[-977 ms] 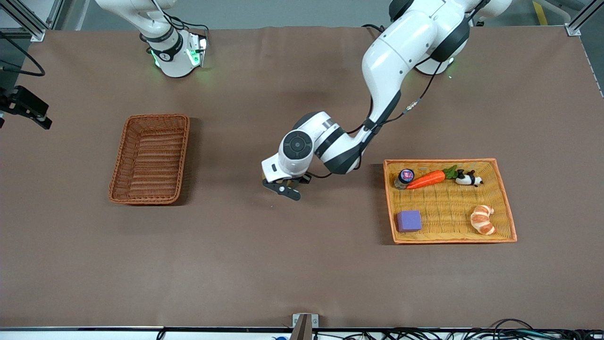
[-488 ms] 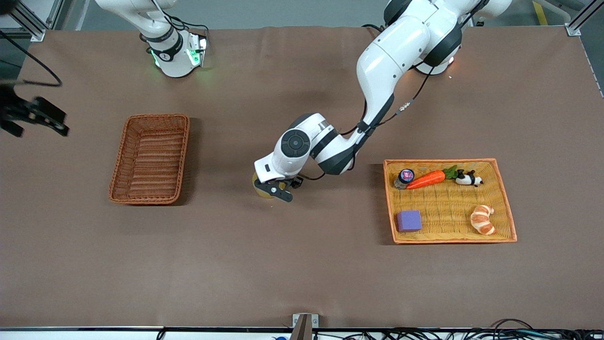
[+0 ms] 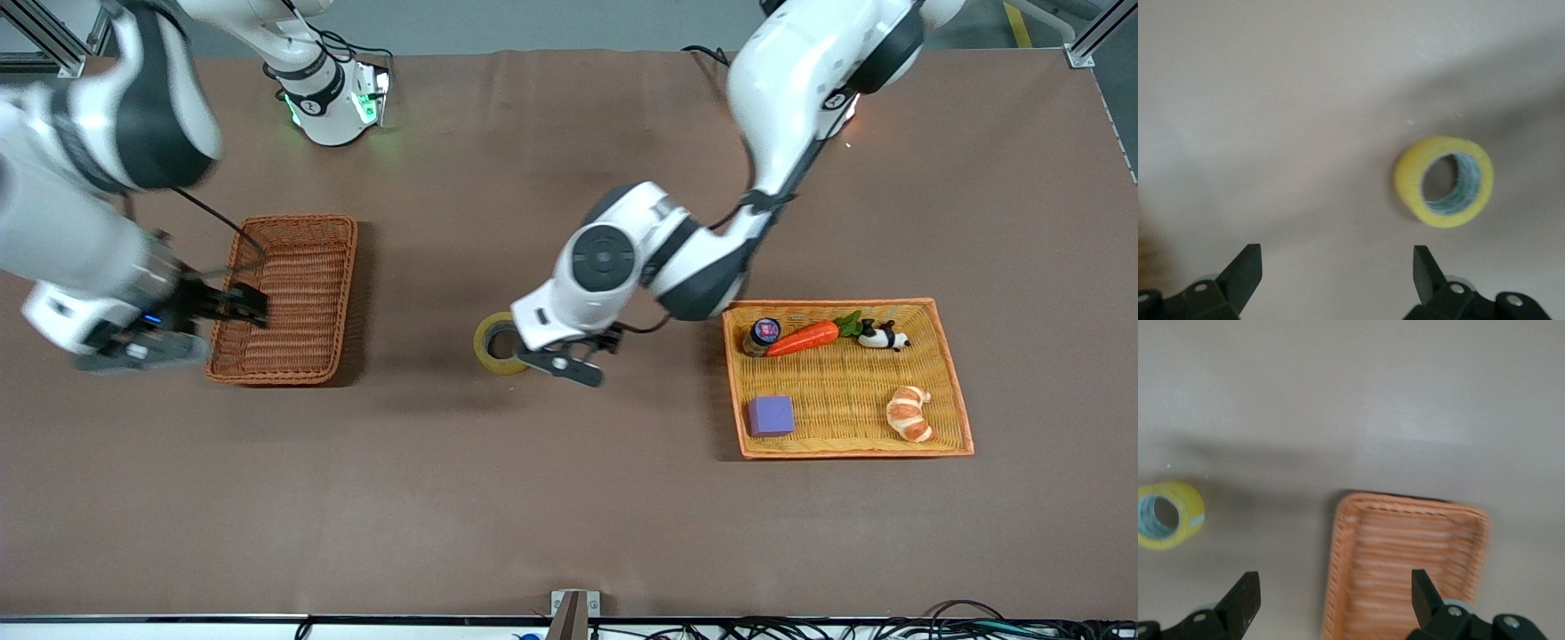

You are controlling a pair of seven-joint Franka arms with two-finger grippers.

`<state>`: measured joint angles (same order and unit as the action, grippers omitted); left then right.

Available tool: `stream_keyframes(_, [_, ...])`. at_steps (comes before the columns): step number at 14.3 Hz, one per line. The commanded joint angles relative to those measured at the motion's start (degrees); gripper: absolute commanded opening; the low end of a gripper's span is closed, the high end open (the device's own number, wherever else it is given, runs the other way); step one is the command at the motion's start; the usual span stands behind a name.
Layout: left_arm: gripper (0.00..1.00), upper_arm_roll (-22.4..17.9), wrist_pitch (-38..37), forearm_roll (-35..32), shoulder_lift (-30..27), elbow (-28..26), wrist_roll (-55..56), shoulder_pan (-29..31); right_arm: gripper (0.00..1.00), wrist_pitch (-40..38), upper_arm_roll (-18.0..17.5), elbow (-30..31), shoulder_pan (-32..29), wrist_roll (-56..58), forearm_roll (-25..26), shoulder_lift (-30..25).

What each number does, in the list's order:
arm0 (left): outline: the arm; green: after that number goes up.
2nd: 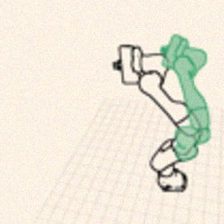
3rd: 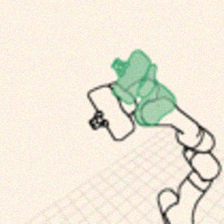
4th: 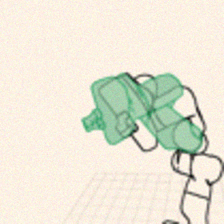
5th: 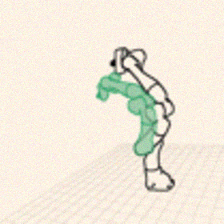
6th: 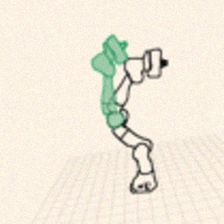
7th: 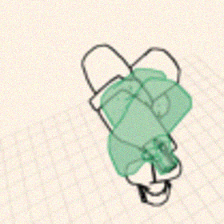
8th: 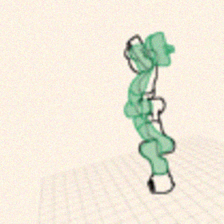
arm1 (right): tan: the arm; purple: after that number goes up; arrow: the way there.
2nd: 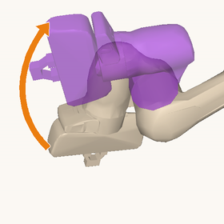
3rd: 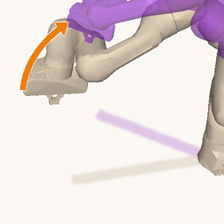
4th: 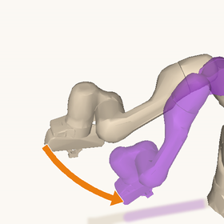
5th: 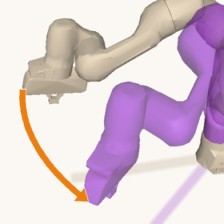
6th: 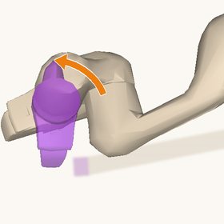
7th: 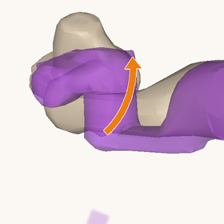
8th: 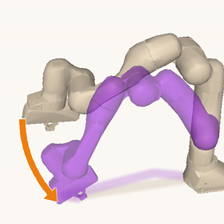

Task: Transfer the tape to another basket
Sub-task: 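Set the tape down while the right gripper reaches to grasp it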

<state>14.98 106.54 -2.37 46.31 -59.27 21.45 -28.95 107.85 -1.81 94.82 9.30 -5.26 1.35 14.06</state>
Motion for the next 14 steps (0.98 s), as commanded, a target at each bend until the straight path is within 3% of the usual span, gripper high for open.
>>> stream_keyframes(1, [1.0,0.48,0.59,0.96,-12.08,-14.5,-4.55,7.3,1.0,11.55,-1.17,8.16,5.27,-10.35,0.06,1.22])
stream_keyframes(3, [1.0,1.36,2.34,1.05,-20.6,-24.0,-9.73,13.45,1.0,15.01,-3.02,8.8,8.52,-16.86,0.5,5.08])
stream_keyframes(5, [1.0,1.63,3.14,1.14,-26.77,-29.39,-12.39,18.21,1.0,19.3,-3.03,8.71,13.44,-22.57,0.76,9.38])
stream_keyframes(7, [1.0,1.72,3.14,1.14,-31.78,-33.08,-12.66,22.52,1.0,23.35,-3.03,8.62,17.05,-30.92,2.33,13.08])
stream_keyframes(9, [1.0,1.72,3.06,1.14,-36.44,-35.81,-15.1,26.03,1.0,26.08,-3.11,8.54,18.47,-35.07,7.42,15.63])
stream_keyframes(11, [1.0,1.72,2.62,1.4,-41.53,-38.62,-16.26,28.41,1.0,29.52,-3.11,8.62,18.91,-35.78,8.06,19.06])
stream_keyframes(14, [1.0,1.63,1.48,2.01,-46.65,-41.27,-16.35,30.71,1.0,29.78,-3.11,8.62,19.35,-38.06,8.32,19.77])
